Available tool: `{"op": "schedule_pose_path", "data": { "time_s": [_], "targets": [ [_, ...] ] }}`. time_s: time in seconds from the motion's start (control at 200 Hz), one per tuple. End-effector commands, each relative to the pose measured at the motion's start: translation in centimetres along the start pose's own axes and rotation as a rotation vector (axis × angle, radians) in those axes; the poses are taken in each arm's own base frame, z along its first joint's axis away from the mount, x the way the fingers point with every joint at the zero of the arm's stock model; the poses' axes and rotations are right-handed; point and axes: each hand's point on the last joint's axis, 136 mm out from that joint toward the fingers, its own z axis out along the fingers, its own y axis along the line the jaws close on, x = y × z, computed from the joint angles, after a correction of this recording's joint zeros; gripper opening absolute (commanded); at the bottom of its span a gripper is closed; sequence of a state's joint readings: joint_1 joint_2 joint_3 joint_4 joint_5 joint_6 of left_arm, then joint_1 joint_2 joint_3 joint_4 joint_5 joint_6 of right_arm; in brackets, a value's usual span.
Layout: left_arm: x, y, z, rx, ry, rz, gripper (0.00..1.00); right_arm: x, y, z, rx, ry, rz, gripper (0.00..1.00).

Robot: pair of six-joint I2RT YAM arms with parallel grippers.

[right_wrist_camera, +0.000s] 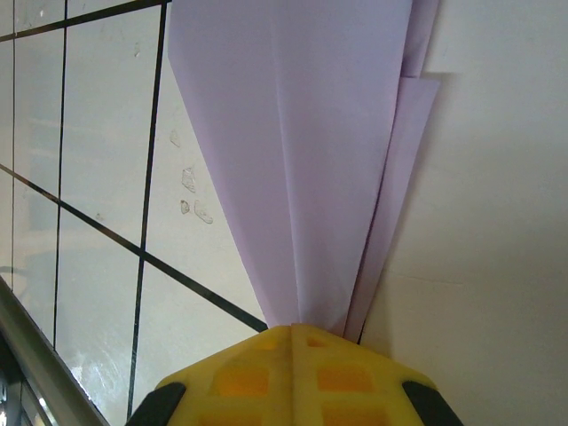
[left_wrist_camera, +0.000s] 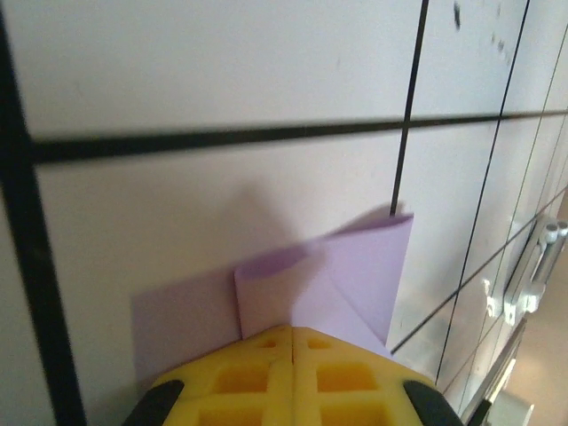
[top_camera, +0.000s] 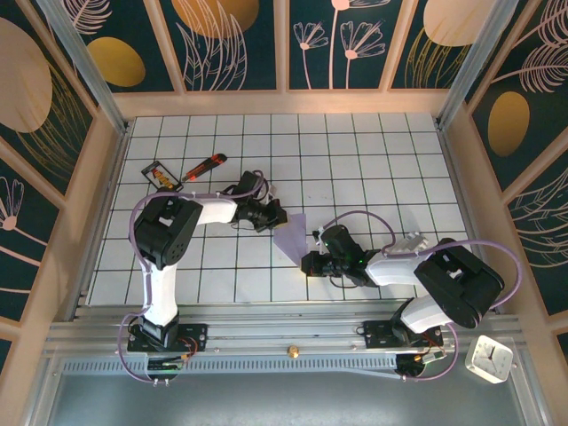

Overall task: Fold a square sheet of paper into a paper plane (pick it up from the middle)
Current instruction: Fourth fold the wing at the center of the table.

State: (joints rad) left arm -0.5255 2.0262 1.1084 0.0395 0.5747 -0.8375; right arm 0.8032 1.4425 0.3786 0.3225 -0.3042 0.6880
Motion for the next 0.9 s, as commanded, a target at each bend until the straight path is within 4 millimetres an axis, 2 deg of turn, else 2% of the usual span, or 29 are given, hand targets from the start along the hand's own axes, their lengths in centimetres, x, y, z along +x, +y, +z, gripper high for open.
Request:
{"op": "schedule_pose_path", "data": {
  "time_s": [0.0, 0.3, 0.385, 0.535, 0.701, 0.831, 0.896],
  "targets": [
    [-4.7, 4.1, -0.3, -0.141, -0.158, -0.031, 0.00, 6.9, -5.6, -0.6, 0.197, 0.223, 0.085, 0.00],
    [-7.6, 5.9, -1.0, -0.173, -0.199, -0.058, 0.00, 6.9, -5.5, -0.6, 0.195, 0.223, 0.082, 0.00],
    [-8.2, 5.6, -1.4, -0.159, -0.209, -0.059, 0.00, 6.9, -5.5, -0.6, 0.194, 0.222, 0.083, 0.00],
    [-8.7, 4.3, -2.5, -0.126, -0.226, -0.039, 0.08, 6.7, -5.4, -0.6, 0.193, 0.216, 0.079, 0.00],
    [-7.1, 1.6, -5.2, -0.037, -0.256, -0.028, 0.19, 5.3, -4.2, -0.6, 0.168, 0.184, 0.049, 0.00],
    [-4.5, -0.4, -7.3, 0.018, -0.275, -0.002, 0.24, 2.1, -0.9, -1.5, 0.079, 0.112, -0.021, 0.00],
    [-2.4, -0.5, -7.4, 0.029, -0.256, 0.007, 0.27, 0.2, 0.9, -2.7, 0.036, 0.056, -0.059, 0.00]
  ]
}}
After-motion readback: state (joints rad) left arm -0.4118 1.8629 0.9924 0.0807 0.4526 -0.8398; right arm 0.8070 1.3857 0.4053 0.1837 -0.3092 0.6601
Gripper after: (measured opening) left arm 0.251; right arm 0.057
